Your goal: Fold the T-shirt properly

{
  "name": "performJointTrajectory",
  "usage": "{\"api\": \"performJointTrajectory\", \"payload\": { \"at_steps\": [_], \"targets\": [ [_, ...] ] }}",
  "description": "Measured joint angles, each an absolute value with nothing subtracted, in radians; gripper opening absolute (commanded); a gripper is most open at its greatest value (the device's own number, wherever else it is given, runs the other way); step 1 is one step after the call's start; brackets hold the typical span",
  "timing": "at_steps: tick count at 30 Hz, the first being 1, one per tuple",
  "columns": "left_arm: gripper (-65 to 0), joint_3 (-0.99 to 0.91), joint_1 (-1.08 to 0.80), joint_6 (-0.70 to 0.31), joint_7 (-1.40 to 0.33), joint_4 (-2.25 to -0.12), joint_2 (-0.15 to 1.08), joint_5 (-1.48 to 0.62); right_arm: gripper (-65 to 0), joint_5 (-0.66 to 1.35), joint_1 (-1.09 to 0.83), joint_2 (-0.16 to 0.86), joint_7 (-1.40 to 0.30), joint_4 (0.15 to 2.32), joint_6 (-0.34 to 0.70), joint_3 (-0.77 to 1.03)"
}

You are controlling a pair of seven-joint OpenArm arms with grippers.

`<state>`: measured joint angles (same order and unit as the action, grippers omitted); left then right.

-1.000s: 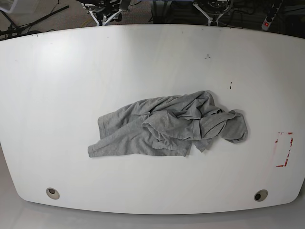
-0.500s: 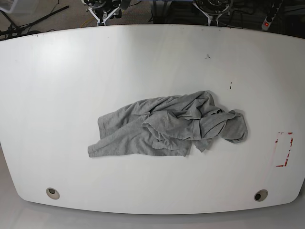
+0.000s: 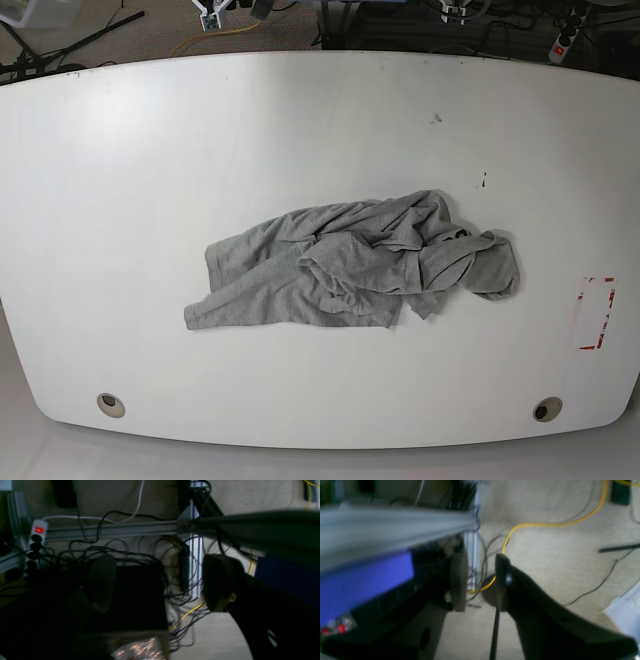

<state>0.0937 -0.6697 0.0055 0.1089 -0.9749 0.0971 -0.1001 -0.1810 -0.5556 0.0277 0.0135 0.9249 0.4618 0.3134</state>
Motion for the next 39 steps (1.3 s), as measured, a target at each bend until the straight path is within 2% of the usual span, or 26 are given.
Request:
{"api": "performJointTrajectory", "payload": {
  "at_steps": [10, 13, 23, 35, 39],
  "targets": [
    [-14.7, 0.024, -0.877, 0.007, 0.112, -1.238, 0.112, -0.102, -47.7, -0.178, -0.731, 0.030, 0.016, 1.130, 0.475, 0.243],
    [-14.9, 0.005, -0.929, 0.017, 0.107, -1.309, 0.129, -0.099, -47.7, -0.113, -0.774, 0.033, 0.015, 1.178, 0.474, 0.207],
    [-14.9, 0.007, -1.085, 0.012, 0.105, -1.467, 0.145, -0.100, -47.7, 0.167, -0.915, 0.190, 0.013, 1.269, 0.467, 0.076],
    [-15.0, -0.041, -1.260, 0.010, 0.103, -1.741, 0.135, -0.099, -47.7, 0.357, -1.088, 0.303, 0.014, 1.545, 0.467, 0.084],
    [-15.0, -0.089, -1.284, 0.015, 0.097, -1.859, 0.115, -0.099, -47.7, 0.385, -1.129, 0.294, -0.027, 1.656, 0.472, 0.166]
  ]
}}
